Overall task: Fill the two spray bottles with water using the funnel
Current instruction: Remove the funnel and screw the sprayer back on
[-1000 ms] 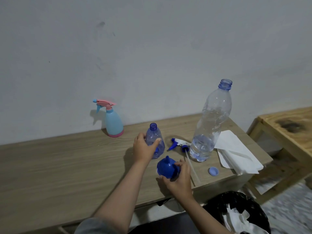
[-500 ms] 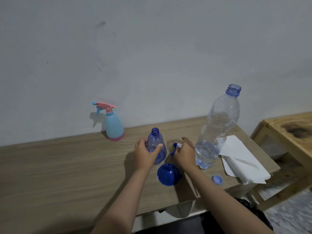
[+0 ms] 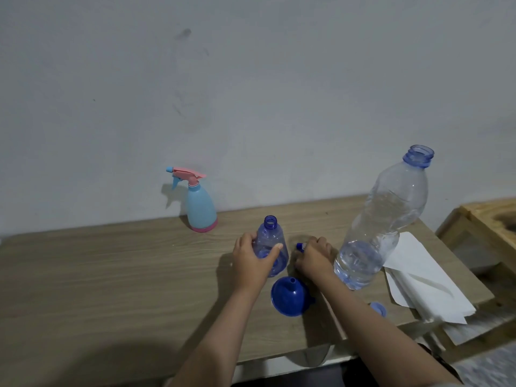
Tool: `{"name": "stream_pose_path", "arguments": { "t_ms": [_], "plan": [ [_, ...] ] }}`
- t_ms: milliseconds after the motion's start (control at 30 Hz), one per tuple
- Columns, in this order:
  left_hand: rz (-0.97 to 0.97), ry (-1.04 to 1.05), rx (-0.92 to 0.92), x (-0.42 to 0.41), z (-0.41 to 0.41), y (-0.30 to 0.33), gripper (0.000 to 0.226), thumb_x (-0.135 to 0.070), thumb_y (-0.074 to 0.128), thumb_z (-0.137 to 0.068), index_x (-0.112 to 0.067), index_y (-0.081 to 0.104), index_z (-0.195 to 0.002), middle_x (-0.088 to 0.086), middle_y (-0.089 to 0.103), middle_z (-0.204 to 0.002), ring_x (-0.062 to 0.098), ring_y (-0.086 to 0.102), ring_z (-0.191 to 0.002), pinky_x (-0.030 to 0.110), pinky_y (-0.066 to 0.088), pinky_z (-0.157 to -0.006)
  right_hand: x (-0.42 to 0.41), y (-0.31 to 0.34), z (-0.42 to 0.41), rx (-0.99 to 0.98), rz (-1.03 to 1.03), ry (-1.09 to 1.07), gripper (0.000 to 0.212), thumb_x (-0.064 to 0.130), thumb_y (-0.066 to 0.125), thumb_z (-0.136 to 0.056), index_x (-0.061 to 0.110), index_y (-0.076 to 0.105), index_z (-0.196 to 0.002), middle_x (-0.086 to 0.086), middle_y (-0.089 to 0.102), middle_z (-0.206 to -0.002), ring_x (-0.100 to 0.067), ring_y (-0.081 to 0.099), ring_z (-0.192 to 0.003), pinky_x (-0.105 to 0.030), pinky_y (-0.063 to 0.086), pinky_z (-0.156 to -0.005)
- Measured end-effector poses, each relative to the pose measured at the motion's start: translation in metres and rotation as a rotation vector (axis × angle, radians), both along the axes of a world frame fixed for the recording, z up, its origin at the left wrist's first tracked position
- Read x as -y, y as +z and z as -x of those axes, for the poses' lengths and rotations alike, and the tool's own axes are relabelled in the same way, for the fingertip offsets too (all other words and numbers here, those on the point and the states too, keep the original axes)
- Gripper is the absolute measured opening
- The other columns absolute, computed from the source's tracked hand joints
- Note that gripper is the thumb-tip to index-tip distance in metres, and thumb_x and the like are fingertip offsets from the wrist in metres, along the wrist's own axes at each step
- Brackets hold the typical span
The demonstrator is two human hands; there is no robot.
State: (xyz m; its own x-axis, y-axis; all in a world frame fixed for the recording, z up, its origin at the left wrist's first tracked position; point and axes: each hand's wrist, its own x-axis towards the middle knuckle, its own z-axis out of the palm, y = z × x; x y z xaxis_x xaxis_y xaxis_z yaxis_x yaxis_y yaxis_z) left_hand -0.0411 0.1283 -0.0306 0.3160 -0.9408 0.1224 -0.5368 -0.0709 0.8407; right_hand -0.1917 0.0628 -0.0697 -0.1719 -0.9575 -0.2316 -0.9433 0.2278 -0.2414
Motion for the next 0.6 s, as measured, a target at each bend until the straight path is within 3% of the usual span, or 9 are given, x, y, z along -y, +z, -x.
{"name": "stream_pose_path", "arguments": {
  "t_ms": [200, 333, 500, 600],
  "plan": [
    [0.003, 0.008, -0.035, -0.001, 0.002, 0.002, 0.047, -0.042, 0.078, -0.073, -0.018, 0.058, -0.108, -0.007, 0.058, -0.108, 0.007, 0.057, -0.095, 0.006, 0.038, -0.063, 0.002, 0.004, 0.004, 0.043, -0.017, 0.021, 0.056, 0.043, 0.068, -0.072, 0.016, 0.05, -0.117, -0.008, 0.044, -0.121, -0.027, 0.041, -0.112, -0.038, 0.037, -0.098],
    [-0.002, 0.006, -0.009, -0.002, 0.003, 0.005, 0.047, -0.041, 0.077, -0.075, -0.018, 0.057, -0.11, -0.009, 0.057, -0.109, 0.005, 0.054, -0.094, 0.005, 0.035, -0.06, 0.0, 0.008, 0.004, 0.059, 0.052, 0.039, 0.045, 0.051, 0.061, -0.08, 0.02, 0.055, -0.111, -0.005, 0.046, -0.116, -0.022, 0.05, -0.099, -0.032, 0.043, -0.085],
    [-0.01, 0.02, -0.003, -0.003, 0.003, 0.005, 0.048, -0.043, 0.077, -0.074, -0.019, 0.058, -0.11, -0.008, 0.058, -0.109, 0.006, 0.055, -0.095, 0.005, 0.035, -0.061, -0.002, 0.029, 0.001, 0.246, 0.134, 0.083, 0.032, 0.051, 0.065, -0.08, 0.023, 0.061, -0.097, 0.003, 0.061, -0.094, -0.016, 0.059, -0.084, -0.037, 0.052, -0.082],
    [-0.015, 0.014, 0.021, -0.004, 0.002, 0.006, 0.048, -0.045, 0.075, -0.076, -0.019, 0.057, -0.112, -0.01, 0.057, -0.111, 0.005, 0.054, -0.093, 0.005, 0.033, -0.059, -0.003, 0.059, 0.001, 0.321, 0.193, 0.096, 0.024, 0.039, 0.069, -0.081, 0.021, 0.063, -0.096, 0.004, 0.066, -0.086, -0.019, 0.061, -0.089, -0.035, 0.047, -0.083]
  ]
}}
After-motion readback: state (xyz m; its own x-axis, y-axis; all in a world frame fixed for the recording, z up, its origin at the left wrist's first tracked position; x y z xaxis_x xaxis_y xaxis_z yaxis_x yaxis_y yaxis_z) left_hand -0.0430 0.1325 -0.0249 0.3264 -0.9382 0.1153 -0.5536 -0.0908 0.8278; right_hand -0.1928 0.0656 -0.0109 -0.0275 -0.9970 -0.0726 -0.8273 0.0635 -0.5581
